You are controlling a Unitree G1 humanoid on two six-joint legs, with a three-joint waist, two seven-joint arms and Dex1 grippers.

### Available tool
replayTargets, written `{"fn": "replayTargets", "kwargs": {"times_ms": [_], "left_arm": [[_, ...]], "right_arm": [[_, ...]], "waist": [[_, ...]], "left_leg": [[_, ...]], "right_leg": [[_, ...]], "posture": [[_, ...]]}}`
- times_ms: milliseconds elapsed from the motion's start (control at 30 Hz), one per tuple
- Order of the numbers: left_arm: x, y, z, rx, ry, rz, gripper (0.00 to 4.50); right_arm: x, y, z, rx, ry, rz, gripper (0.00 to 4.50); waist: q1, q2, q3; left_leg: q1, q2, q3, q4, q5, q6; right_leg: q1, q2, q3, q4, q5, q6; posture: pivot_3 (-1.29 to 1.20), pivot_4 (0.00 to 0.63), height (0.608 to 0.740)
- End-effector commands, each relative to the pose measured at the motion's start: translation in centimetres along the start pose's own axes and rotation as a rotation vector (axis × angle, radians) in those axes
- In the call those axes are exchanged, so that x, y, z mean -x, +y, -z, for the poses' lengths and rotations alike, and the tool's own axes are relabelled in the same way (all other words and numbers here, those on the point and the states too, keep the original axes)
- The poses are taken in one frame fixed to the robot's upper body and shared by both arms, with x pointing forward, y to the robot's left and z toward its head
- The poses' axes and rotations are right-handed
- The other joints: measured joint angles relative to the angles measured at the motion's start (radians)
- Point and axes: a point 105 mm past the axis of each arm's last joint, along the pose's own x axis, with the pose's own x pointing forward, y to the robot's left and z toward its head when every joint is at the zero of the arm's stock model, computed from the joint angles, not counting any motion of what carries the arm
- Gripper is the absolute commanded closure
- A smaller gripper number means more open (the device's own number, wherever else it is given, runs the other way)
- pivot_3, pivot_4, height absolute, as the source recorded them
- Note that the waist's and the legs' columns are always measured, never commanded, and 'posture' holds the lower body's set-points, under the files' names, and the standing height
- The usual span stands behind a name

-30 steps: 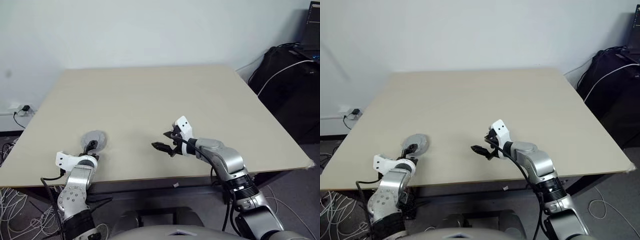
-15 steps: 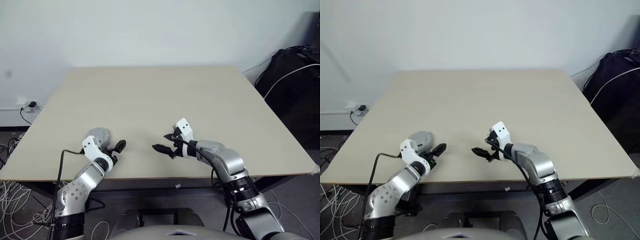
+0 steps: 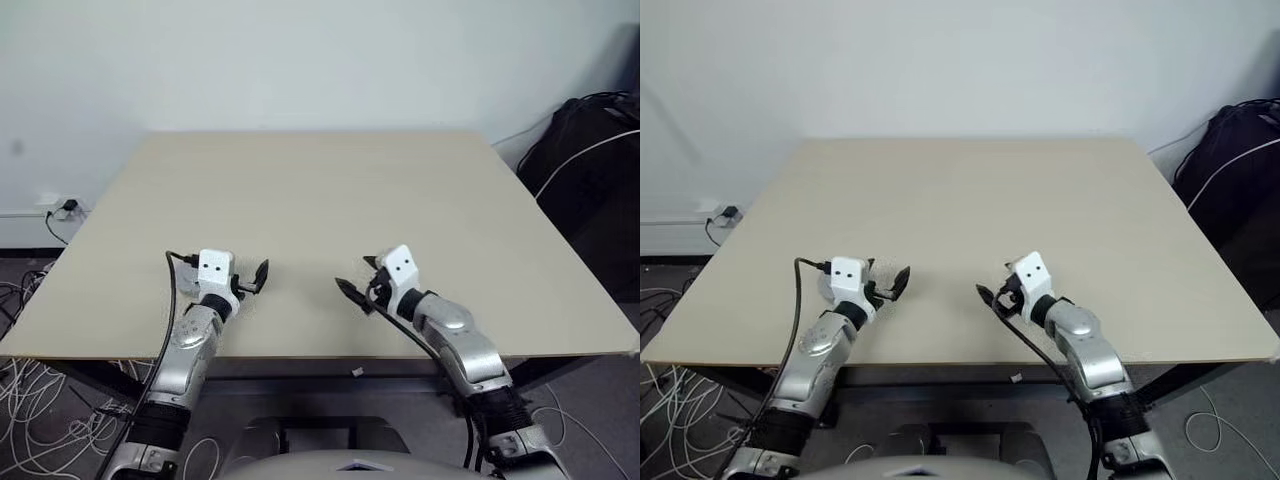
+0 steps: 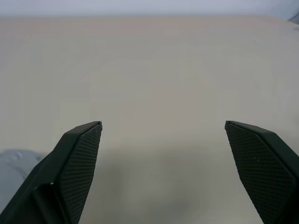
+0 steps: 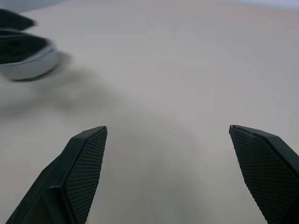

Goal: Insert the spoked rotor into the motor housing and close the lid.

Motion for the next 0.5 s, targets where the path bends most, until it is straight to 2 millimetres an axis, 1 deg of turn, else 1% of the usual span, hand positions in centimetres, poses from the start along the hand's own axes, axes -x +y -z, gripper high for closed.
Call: {"fn": "replayTargets", "kwargs": {"times_ms": [33,133,267,367,500], "left_arm": [[-0.1,-0.7,-0.7,-0.052,-0.064,0.035,0.01],[0.0,-0.8,0.1,-0.036,-0.047,0.036,0.01],[0.2,-0.7,0.5,-0.032,-0.034,0.039,0.01],[0.3,-0.5,1.5,-0.029,-0.006,0.041,0.01],[0.5,-0.3,1.7,-0.021,-0.008,0.026,0.01]], "right_arm": [[1.1,-1.5,-0.4,0.024,-0.052,0.105,0.0],[2.3,-2.4,0.4,0.009,-0.058,0.175,0.0],[3.1,-2.8,1.0,-0.004,-0.061,0.227,0.0],[3.4,-2.9,1.4,-0.012,-0.057,0.242,0.0],[3.3,-3.3,1.3,-0.025,-0.069,0.272,0.0]], "waist": [[0.002,0.0,0.0],[0.002,0.0,0.0],[0.001,0.0,0.0],[0.001,0.0,0.0],[0.002,0.0,0.0]], "left_leg": [[0.0,0.0,0.0,0.0,0.0,0.0],[0.0,0.0,0.0,0.0,0.0,0.0],[0.0,0.001,0.0,0.001,0.0,0.0],[0.0,0.001,0.0,0.002,0.0,0.0],[0.001,0.001,0.0,0.002,0.0,0.0]], "right_leg": [[0.0,0.0,0.0,0.0,0.0,0.0],[0.001,0.0,0.0,0.0,0.0,0.0],[0.002,0.0,0.0,0.001,0.0,0.0],[0.003,0.0,0.0,0.001,0.0,0.001],[0.003,0.0,0.0,0.001,0.0,0.001]], "posture": [[0.0,0.0,0.74],[0.0,0.0,0.74],[0.0,0.0,0.74],[0.0,0.0,0.74],[0.0,0.0,0.74]]}}
